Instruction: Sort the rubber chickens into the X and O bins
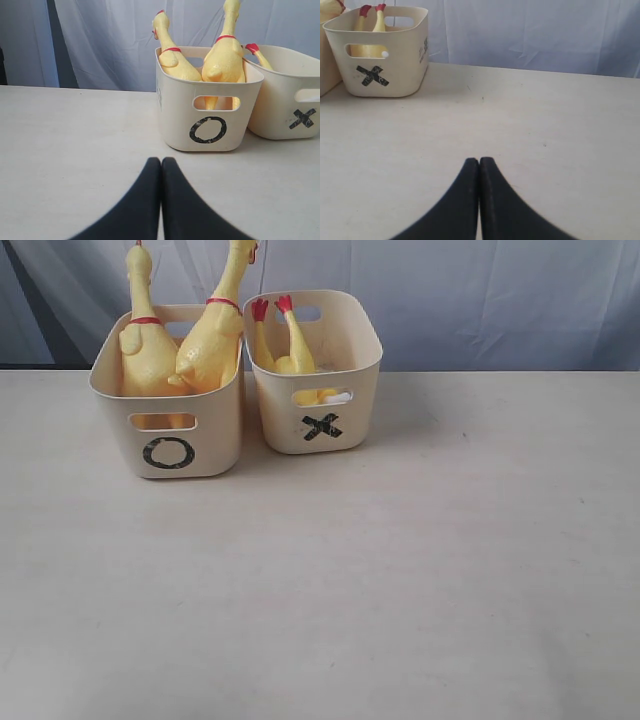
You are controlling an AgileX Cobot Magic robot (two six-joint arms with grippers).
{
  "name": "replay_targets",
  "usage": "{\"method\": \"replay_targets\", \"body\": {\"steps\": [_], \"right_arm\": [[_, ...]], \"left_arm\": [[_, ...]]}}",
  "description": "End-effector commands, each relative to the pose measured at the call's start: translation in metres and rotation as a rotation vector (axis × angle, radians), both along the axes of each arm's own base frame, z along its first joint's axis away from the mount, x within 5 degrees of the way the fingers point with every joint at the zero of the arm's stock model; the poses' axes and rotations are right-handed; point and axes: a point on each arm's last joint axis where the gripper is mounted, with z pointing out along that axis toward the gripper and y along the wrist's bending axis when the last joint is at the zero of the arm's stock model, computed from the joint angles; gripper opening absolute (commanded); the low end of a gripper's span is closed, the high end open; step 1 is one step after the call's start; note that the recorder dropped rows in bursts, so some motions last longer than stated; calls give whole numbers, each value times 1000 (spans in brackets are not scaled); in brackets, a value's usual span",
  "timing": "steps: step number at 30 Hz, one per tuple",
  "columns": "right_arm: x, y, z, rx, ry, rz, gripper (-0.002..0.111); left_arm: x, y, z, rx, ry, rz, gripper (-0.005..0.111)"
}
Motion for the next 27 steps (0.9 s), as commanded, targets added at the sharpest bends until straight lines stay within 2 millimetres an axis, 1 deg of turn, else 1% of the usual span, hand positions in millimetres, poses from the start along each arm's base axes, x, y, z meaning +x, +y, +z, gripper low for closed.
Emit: {"method": "replay_targets", "body": {"steps": [1, 11, 15, 27], "right_arm": [[0, 0, 0, -5, -13, -6, 0], [0, 0, 0, -5, -13, -6, 0], [0, 0, 1, 16, -10, -2, 0], [0, 0, 0, 15, -4, -1, 0]], "left_arm": [[0, 0, 0, -17, -5, -6, 0], [0, -1, -1, -14, 7, -8, 0], [0, 1, -2, 44, 6, -3, 0], [0, 1, -2, 44, 4, -3, 0]]}}
